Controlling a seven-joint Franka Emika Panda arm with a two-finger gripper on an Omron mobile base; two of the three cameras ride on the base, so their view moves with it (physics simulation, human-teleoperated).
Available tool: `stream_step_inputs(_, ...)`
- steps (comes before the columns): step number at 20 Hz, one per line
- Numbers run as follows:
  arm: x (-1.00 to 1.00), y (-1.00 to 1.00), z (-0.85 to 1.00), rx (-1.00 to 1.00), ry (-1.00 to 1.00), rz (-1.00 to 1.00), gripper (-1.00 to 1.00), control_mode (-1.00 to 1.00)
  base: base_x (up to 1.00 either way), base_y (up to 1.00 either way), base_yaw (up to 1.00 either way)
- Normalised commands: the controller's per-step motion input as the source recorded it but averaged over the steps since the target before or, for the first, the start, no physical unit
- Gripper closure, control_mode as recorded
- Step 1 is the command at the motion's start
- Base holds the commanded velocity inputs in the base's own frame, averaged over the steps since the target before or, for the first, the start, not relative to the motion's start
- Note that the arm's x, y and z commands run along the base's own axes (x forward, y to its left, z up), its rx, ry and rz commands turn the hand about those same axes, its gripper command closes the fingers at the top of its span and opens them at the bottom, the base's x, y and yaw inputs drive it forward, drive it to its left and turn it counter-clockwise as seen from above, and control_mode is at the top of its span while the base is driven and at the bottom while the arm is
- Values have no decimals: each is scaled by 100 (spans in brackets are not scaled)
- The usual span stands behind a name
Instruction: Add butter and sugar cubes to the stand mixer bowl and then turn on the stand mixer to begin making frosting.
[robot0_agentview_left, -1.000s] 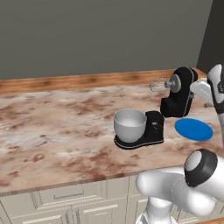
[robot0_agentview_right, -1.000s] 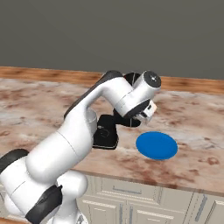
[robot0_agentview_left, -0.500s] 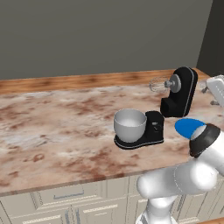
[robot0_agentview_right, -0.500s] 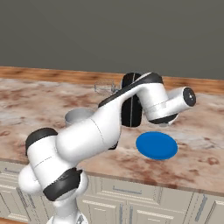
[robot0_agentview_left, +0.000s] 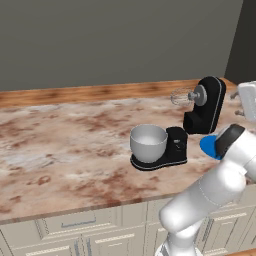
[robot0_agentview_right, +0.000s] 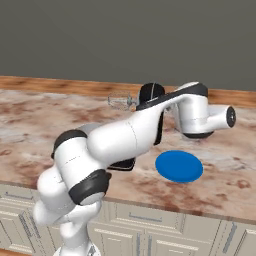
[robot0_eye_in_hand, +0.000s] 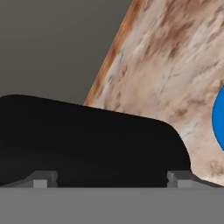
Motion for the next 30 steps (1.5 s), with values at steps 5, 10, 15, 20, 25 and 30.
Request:
stream_step_inputs(5,4,16,0,12,-5,0,-100,-100,0,0,0)
stream_step_inputs(10,7,48,0,7,-5,0,-100,-100,0,0,0)
stream_step_inputs(15,0,70,0,1,-4,0,-100,-100,0,0,0)
stream_step_inputs(20,-6,81,0,0,-4,0,-100,-100,0,0,0)
stream_step_inputs(25,-15,97,0,-1,-3,0,-100,-100,0,0,0)
stream_step_inputs(30,-18,100,0,-12,0,0,-100,-100,0,0,0)
